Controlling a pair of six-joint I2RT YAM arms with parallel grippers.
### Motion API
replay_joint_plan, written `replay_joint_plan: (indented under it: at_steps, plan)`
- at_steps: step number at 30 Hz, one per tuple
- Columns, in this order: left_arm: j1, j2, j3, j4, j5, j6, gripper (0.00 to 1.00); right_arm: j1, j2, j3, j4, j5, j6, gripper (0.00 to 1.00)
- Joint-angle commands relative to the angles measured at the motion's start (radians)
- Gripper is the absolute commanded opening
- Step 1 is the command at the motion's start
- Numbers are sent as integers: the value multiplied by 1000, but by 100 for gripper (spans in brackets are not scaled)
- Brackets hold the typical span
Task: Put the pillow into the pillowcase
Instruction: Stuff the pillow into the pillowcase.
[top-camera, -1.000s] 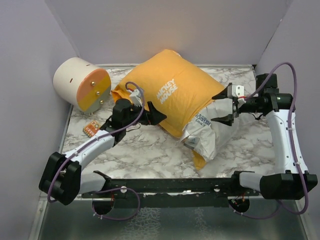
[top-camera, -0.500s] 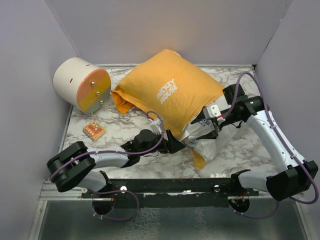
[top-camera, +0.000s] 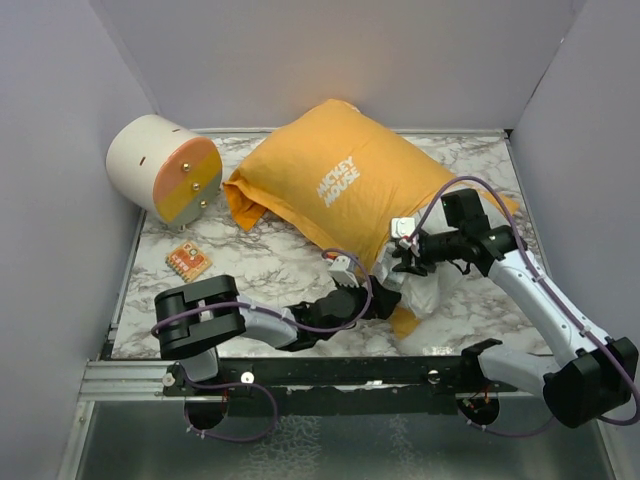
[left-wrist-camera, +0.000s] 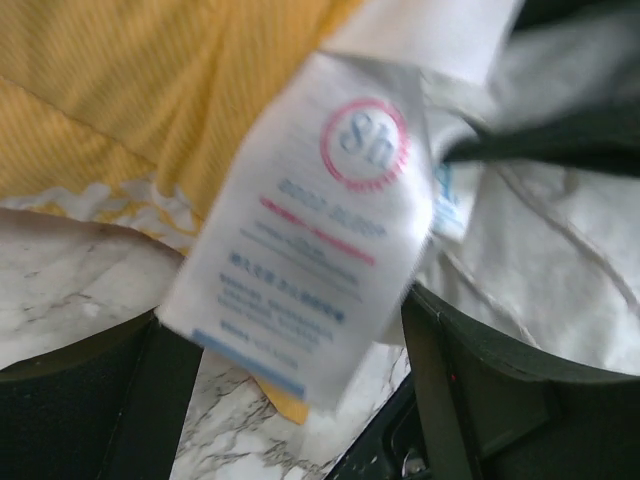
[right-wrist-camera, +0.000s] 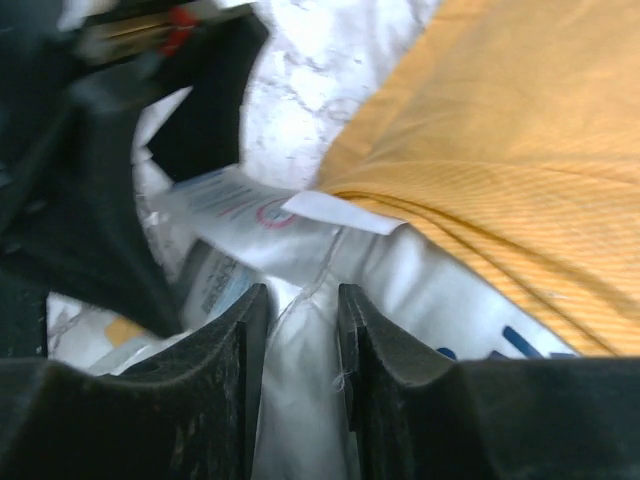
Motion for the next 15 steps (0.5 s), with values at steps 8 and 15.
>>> replay_joint_plan:
  at_steps: [8,15]
  plan:
    - [-153,69,134,-322,-319,-126,57,-64,27,29,188,-3,154,33]
    - [-130,130,107,-75,-221,5,64,-83,6,37,150,-26,134,30]
